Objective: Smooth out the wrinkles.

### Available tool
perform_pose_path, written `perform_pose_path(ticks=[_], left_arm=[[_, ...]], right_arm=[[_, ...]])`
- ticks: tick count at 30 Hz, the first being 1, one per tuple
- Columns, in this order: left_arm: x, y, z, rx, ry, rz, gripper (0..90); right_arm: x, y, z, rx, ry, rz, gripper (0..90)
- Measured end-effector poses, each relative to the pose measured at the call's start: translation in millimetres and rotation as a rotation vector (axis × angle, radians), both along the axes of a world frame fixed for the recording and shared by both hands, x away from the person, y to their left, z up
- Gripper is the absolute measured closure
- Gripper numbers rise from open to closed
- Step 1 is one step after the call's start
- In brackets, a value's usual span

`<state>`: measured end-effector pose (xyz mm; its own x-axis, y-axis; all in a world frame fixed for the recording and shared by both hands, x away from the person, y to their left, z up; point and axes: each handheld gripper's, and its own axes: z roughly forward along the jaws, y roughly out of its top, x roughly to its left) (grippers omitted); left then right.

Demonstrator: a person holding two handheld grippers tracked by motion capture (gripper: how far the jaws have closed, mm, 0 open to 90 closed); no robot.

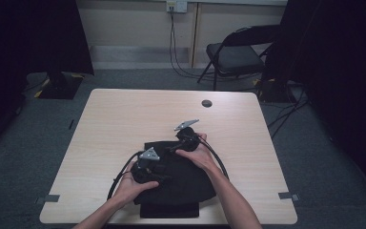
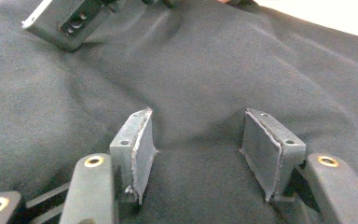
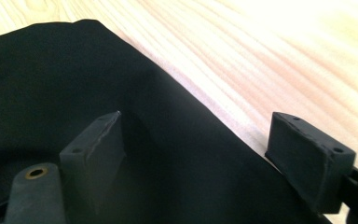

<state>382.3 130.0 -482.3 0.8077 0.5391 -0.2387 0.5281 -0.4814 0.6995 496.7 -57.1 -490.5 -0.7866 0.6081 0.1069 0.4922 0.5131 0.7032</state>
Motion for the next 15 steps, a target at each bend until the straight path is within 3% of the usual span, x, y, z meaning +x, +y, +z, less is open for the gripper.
perform_pose_path(ticks=[2,5,8,15], left_arm=[[0.0,-1.3,-0.9,0.011,-0.011,-0.006,44.1],[-0.2,-1.3,-1.6,0.017,-0.021,-0.019,44.2],[-2.1,-2.8,-1.7,0.032,-0.041,-0.023,44.2],[-2.0,-2.2,-2.8,0.020,-0.036,-0.014,44.6]], right_arm=[[0.4,-0.3,-3.9,0.007,0.016,0.004,17.5],[-2.1,-1.8,-6.0,0.017,-0.003,0.006,17.5],[-8.0,-1.4,-4.0,0.014,0.024,0.050,18.8],[-13.8,-9.2,1.3,0.038,0.116,0.155,45.4]])
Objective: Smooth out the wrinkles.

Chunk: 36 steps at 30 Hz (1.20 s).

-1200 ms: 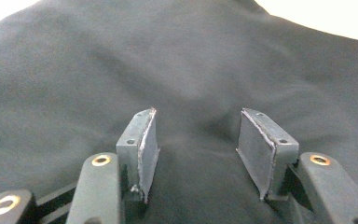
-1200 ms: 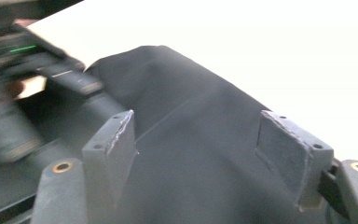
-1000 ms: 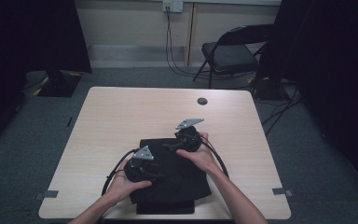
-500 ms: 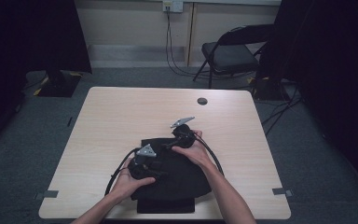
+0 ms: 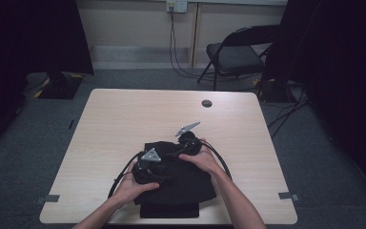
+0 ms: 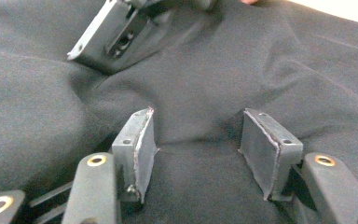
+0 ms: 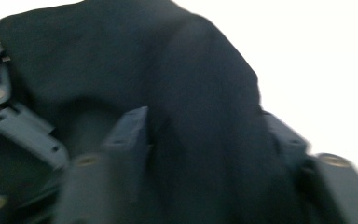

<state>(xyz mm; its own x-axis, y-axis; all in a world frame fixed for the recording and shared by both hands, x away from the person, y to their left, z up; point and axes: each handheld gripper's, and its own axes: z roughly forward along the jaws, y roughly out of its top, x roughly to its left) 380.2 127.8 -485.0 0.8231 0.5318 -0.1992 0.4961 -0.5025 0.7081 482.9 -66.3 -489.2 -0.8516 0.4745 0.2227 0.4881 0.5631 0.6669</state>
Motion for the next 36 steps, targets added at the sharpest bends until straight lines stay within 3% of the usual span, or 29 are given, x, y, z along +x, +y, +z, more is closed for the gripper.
perform_pose_path(ticks=[4,8,11,16,22,36], left_arm=[[0.1,0.1,-0.1,-0.002,0.000,0.001,44.9],[-0.4,0.2,-0.3,-0.002,-0.004,0.004,45.7],[-0.2,0.9,-0.5,-0.004,-0.006,0.004,46.3],[0.1,1.5,-1.9,-0.011,-0.025,0.011,48.5],[4.1,1.6,-4.1,-0.030,-0.046,0.027,50.0],[7.4,-0.7,-0.9,-0.009,-0.061,-0.001,49.8]], right_arm=[[1.4,-5.9,0.5,0.028,0.046,0.032,62.5],[-1.4,-6.6,6.4,0.037,0.032,0.049,71.0],[-6.5,-6.6,14.4,0.044,0.007,0.052,72.7],[-17.0,-9.9,33.3,0.103,-0.043,0.073,74.8],[-30.4,-10.5,47.9,0.125,-0.077,0.106,77.1],[-33.1,-14.2,50.9,0.135,-0.087,0.109,78.0]])
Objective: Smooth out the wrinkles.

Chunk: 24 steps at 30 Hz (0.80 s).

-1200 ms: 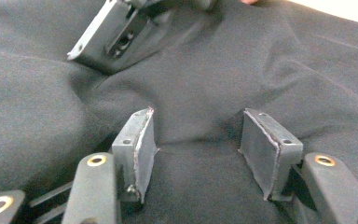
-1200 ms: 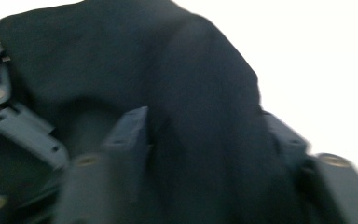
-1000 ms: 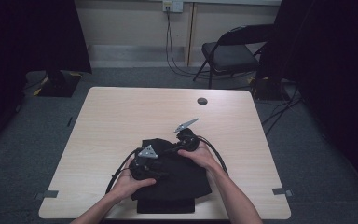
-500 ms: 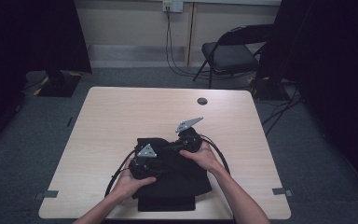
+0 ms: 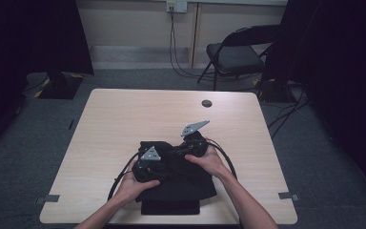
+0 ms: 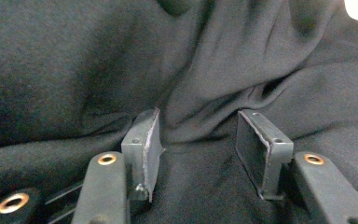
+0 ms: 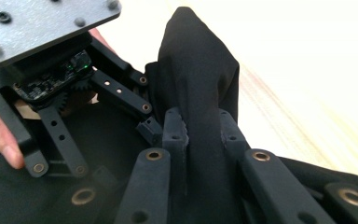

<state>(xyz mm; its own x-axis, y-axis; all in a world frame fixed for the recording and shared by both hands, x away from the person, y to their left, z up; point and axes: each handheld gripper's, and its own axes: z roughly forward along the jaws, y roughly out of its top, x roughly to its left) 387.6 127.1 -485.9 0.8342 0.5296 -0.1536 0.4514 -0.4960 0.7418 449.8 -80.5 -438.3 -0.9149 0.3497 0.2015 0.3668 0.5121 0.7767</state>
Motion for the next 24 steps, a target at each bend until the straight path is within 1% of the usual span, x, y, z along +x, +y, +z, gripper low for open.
perform_pose_path(ticks=[2,3,4,5,6,7,8,9,10,11,12,13,14,15,16,17,19,20,21,23,24], left_arm=[[1.0,-0.7,2.3,-0.002,0.005,0.002,48.8],[1.0,-0.7,2.3,-0.002,0.005,0.002,48.0],[0.0,-0.1,6.1,0.000,0.000,0.007,47.0],[-1.2,0.1,8.4,-0.002,-0.007,0.010,46.5],[-3.4,1.1,13.8,-0.014,-0.019,0.008,46.3],[-3.4,1.1,13.8,-0.014,-0.019,0.008,46.1],[-7.9,3.4,24.6,-0.044,-0.037,-0.004,46.1],[-7.9,3.4,24.6,-0.044,-0.037,-0.004,46.1],[-14.5,6.1,36.6,-0.073,-0.054,-0.016,45.8],[-14.5,6.1,36.6,-0.073,-0.054,-0.016,45.9],[-24.7,7.4,45.6,-0.100,-0.061,-0.031,45.9],[-30.4,6.9,47.4,-0.104,-0.054,-0.055,46.2],[-36.0,6.1,47.3,-0.097,-0.048,-0.084,46.5],[-41.0,5.4,45.2,-0.094,-0.032,-0.109,46.8],[-41.0,5.4,45.2,-0.094,-0.032,-0.109,47.5],[-48.0,2.8,35.5,-0.047,-0.015,-0.134,47.6],[-48.2,0.1,24.8,-0.001,0.001,-0.131,46.9],[-47.2,-1.5,19.0,0.013,-0.005,-0.123,46.7],[-46.3,-3.1,15.1,0.023,-0.026,-0.114,47.4],[-43.4,-7.4,10.3,0.030,-0.054,-0.089,48.5],[-42.7,-8.9,9.1,0.039,-0.065,-0.088,48.6]], right_arm=[[2.4,-3.3,-1.3,0.010,0.005,-0.018,78.0],[2.4,-3.3,-1.3,0.010,0.005,-0.018,78.0],[5.5,-6.9,-2.2,0.021,0.009,-0.040,78.2],[6.8,-7.9,-2.3,0.021,0.006,-0.045,78.3],[7.9,-8.7,-2.2,0.024,0.006,-0.051,78.3],[7.9,-8.7,-2.2,0.024,0.006,-0.051,78.3],[11.3,-11.7,-1.9,0.035,0.007,-0.068,78.6],[12.7,-12.9,-2.1,0.037,0.004,-0.074,78.7],[14.2,-13.8,-2.6,0.035,0.003,-0.081,78.9],[15.9,-15.0,-3.6,0.032,0.006,-0.083,78.9],[17.9,-16.3,-5.2,0.033,0.008,-0.090,79.1],[18.8,-17.0,-6.0,0.032,0.011,-0.098,79.2],[20.5,-18.0,-7.3,0.033,0.014,-0.106,79.3],[22.0,-18.8,-8.2,0.035,0.016,-0.113,79.3],[22.8,-19.3,-8.3,0.034,0.014,-0.120,79.4],[23.5,-20.0,-7.6,0.033,0.012,-0.124,79.5],[23.6,-21.6,-4.6,0.043,0.003,-0.133,79.7],[23.7,-22.4,-2.9,0.046,-0.001,-0.137,79.8],[23.4,-23.1,-1.5,0.051,-0.003,-0.139,79.8],[21.3,-23.6,1.3,0.053,-0.008,-0.136,79.9],[19.2,-23.3,3.8,0.053,-0.016,-0.131,80.0]])
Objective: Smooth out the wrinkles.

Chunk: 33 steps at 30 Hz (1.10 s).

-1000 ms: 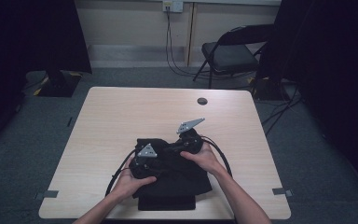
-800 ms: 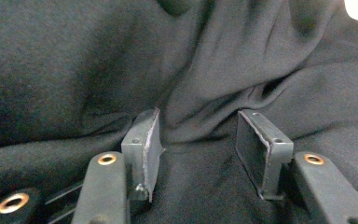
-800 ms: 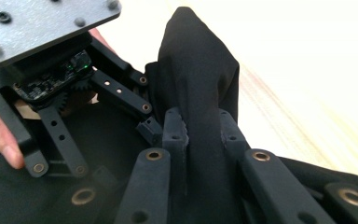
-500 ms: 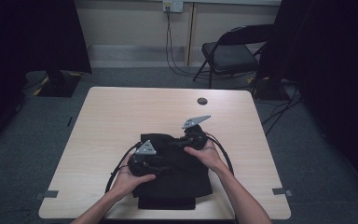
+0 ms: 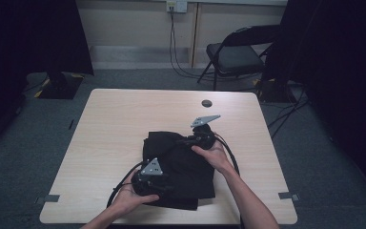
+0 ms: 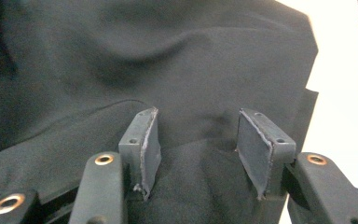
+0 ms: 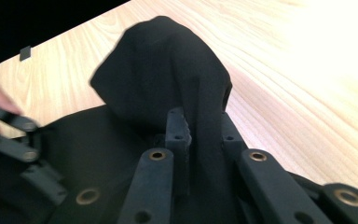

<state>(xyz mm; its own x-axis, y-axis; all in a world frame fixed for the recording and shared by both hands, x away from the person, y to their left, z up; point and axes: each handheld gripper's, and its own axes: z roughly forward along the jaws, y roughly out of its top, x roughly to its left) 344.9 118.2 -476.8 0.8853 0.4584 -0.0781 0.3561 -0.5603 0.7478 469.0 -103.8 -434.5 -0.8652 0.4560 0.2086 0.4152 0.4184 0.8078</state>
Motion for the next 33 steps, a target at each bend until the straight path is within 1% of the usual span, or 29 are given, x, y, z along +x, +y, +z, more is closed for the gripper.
perform_pose_path(ticks=[1,3,6,8,9,10,13,14,16,17,18,20,22,24,25,26,27,28,29,30,31,32,33], left_arm=[[0.9,-1.6,-1.6,0.005,-0.016,0.001,48.7],[3.7,-2.8,-3.2,-0.001,-0.024,0.016,49.2],[8.8,-3.4,-3.8,-0.010,-0.015,0.037,50.9],[10.2,-3.0,-4.9,-0.016,-0.020,0.036,50.9],[10.4,-2.9,-5.2,-0.020,-0.019,0.037,50.9],[10.3,-2.7,-5.4,-0.022,-0.017,0.039,50.9],[9.5,-2.3,-6.5,-0.028,-0.028,0.038,50.8],[9.1,-2.1,-6.8,-0.031,-0.033,0.038,50.7],[7.8,-2.2,-7.6,-0.033,-0.047,0.037,50.7],[7.8,-2.2,-7.6,-0.033,-0.047,0.037,50.7],[7.0,-2.0,-7.7,-0.033,-0.054,0.038,50.7],[6.5,-1.3,-7.4,-0.035,-0.057,0.036,50.7],[5.1,-0.3,-5.9,-0.029,-0.067,0.028,50.6],[2.2,2.4,-1.2,-0.032,-0.052,0.035,50.4],[2.2,2.4,-1.2,-0.032,-0.052,0.035,50.4],[-1.7,7.8,5.4,-0.022,-0.040,0.030,50.4],[-3.9,11.5,9.5,-0.021,-0.044,0.025,51.3],[-5.7,16.1,14.3,-0.032,-0.033,0.031,52.3],[-7.6,21.3,18.8,-0.051,-0.019,0.037,53.2],[-9.8,26.2,22.6,-0.064,-0.013,0.034,53.9],[-9.8,26.2,22.6,-0.064,-0.013,0.034,55.6],[-13.5,31.3,27.1,-0.066,-0.022,0.037,55.6],[-16.5,34.4,30.7,-0.069,-0.026,0.043,56.7]], right_arm=[[-1.0,0.2,2.0,-0.001,-0.004,0.005,80.2],[-4.3,1.3,9.6,0.003,-0.020,0.023,81.1],[-14.2,3.7,21.4,0.006,-0.038,0.049,81.8],[-23.6,4.5,24.0,-0.006,-0.042,0.068,82.1],[-28.5,4.1,23.5,0.000,-0.037,0.073,82.2],[-34.0,3.8,22.4,0.002,-0.031,0.085,82.3],[-53.1,3.7,17.2,-0.005,-0.021,0.122,82.3],[-59.6,3.8,15.2,-0.014,-0.028,0.126,82.2],[-70.4,3.4,10.5,-0.016,-0.021,0.134,82.0],[-70.4,3.4,10.5,-0.016,-0.021,0.134,82.0],[-79.5,3.2,3.0,-0.027,-0.011,0.133,81.8],[-86.0,3.0,-3.3,-0.049,-0.008,0.140,81.5],[-91.6,0.8,-9.7,-0.056,0.000,0.132,81.4],[-95.3,-3.2,-14.3,-0.058,0.006,0.123,81.0],[-97.1,-5.1,-16.8,-0.061,0.011,0.117,81.0],[-98.6,-6.9,-19.6,-0.066,0.020,0.119,80.6],[-101.2,-8.1,-22.5,-0.069,0.026,0.116,79.5],[-104.4,-8.6,-25.3,-0.081,0.028,0.121,79.2],[-107.9,-8.9,-27.8,-0.094,0.028,0.125,78.7],[-110.9,-9.2,-30.3,-0.104,0.029,0.126,78.6],[-113.5,-9.5,-33.0,-0.109,0.029,0.127,78.6],[-113.5,-9.5,-33.0,-0.109,0.029,0.127,78.6],[-115.6,-10.2,-36.3,-0.109,0.028,0.119,78.7]])
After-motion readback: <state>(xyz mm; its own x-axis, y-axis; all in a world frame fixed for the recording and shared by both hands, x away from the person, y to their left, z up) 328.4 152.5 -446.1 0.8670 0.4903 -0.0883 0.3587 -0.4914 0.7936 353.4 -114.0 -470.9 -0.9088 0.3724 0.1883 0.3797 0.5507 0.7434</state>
